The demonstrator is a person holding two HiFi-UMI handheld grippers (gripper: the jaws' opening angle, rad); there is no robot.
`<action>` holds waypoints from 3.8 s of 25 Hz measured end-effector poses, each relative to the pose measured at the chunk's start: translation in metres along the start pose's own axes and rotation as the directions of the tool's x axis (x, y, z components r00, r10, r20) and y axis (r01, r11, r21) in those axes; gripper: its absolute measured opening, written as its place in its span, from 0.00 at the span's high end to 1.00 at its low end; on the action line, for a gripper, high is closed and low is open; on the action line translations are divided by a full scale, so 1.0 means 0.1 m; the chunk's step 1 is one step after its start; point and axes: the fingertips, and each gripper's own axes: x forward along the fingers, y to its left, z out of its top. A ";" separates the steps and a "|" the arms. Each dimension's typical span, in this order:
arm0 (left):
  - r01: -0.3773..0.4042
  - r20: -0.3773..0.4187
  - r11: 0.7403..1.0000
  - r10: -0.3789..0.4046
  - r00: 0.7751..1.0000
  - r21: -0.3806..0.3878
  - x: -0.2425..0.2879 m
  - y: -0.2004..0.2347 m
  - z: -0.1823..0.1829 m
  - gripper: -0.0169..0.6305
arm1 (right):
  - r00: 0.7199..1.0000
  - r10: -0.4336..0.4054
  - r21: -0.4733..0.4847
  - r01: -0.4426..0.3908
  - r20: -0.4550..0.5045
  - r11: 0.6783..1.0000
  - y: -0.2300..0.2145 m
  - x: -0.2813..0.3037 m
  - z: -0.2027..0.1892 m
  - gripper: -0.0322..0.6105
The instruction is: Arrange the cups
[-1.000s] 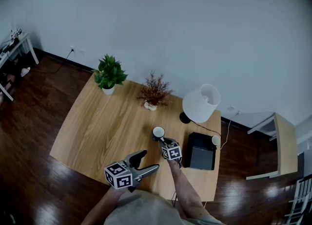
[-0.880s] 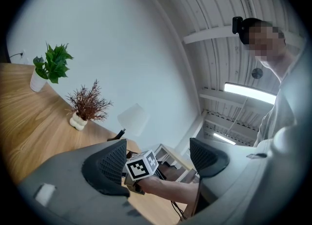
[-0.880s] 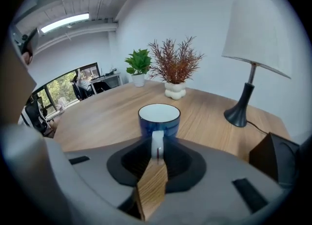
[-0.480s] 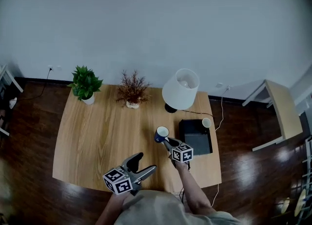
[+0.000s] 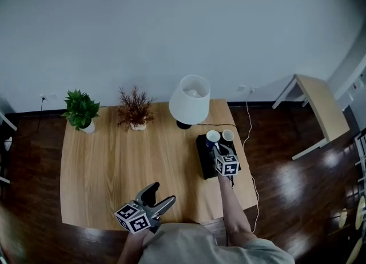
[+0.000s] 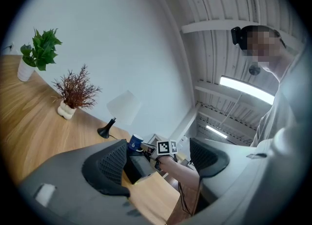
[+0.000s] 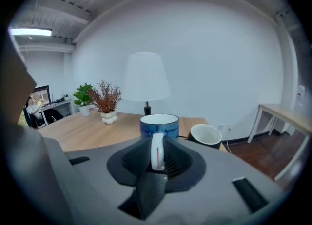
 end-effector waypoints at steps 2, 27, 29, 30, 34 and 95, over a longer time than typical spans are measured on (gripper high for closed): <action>0.000 0.000 1.000 0.000 1.000 0.004 0.01 -0.01 0.01 0.37 | 1.000 -0.017 -0.008 0.017 -0.012 1.000 -0.09 0.04 -0.05 0.83; -0.006 0.008 1.000 0.006 1.000 -0.003 -0.01 0.02 0.03 0.37 | 0.998 -0.016 0.143 0.024 -0.058 0.989 -0.02 -0.17 -0.45 0.70; -0.011 0.014 1.000 0.011 1.000 -0.011 -0.02 0.06 0.04 0.37 | 0.999 0.014 0.167 -0.007 -0.039 0.986 0.17 -0.42 -0.49 0.70; -0.012 0.017 1.000 0.012 1.000 -0.014 -0.02 0.08 0.04 0.37 | 0.999 0.044 0.159 -0.041 -0.018 0.987 0.33 -0.53 -0.47 0.70; -0.004 0.027 1.000 0.005 1.000 -0.019 0.01 0.09 0.07 0.37 | 0.951 0.303 0.081 -0.308 0.069 0.948 1.35 -0.94 -0.29 0.78; 0.023 0.149 1.000 -0.024 0.988 0.012 -0.10 -0.01 0.43 0.38 | 0.737 0.637 -0.145 -0.622 0.225 0.770 2.83 -1.61 0.66 0.78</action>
